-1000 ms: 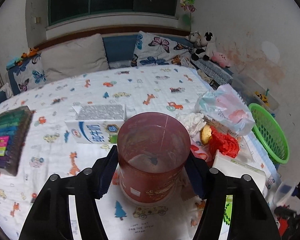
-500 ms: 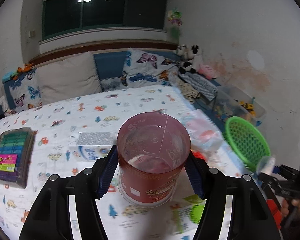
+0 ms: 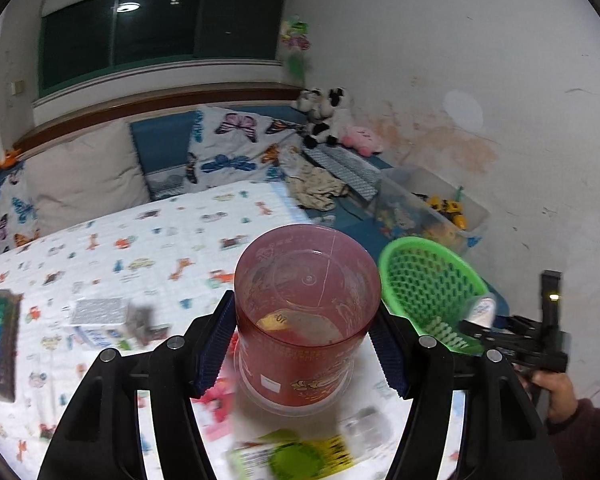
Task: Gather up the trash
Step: 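Carry the jelly cup to the green basket with the right tool while the left tool grasps the red cup, then release the jelly cup into the basket with the right tool while the left tool drops the red cup in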
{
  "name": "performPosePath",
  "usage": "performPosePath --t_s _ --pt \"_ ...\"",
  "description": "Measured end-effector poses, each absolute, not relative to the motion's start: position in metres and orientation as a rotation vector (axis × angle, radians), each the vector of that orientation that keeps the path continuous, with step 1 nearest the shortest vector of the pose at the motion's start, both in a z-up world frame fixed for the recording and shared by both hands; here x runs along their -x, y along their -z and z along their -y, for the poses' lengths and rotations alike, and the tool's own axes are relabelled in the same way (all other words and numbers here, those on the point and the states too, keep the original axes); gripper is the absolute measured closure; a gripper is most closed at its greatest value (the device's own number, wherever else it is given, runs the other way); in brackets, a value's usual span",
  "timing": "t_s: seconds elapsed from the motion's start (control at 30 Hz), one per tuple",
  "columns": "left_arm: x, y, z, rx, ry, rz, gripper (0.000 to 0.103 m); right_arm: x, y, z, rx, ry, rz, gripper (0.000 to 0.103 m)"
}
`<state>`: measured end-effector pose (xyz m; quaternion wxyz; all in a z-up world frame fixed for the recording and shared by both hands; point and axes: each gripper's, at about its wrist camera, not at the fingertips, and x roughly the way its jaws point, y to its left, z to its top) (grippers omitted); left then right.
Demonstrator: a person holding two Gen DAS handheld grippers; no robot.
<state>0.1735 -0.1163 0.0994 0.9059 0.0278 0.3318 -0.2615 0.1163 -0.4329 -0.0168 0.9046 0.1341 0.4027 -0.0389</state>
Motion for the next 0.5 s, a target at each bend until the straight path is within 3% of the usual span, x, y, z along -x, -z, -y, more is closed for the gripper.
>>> performPosePath --t_s 0.5 --pt "-0.183 -0.09 0.241 -0.084 0.722 -0.694 0.041 -0.113 0.03 0.46 -0.294 0.116 -0.836 0.027"
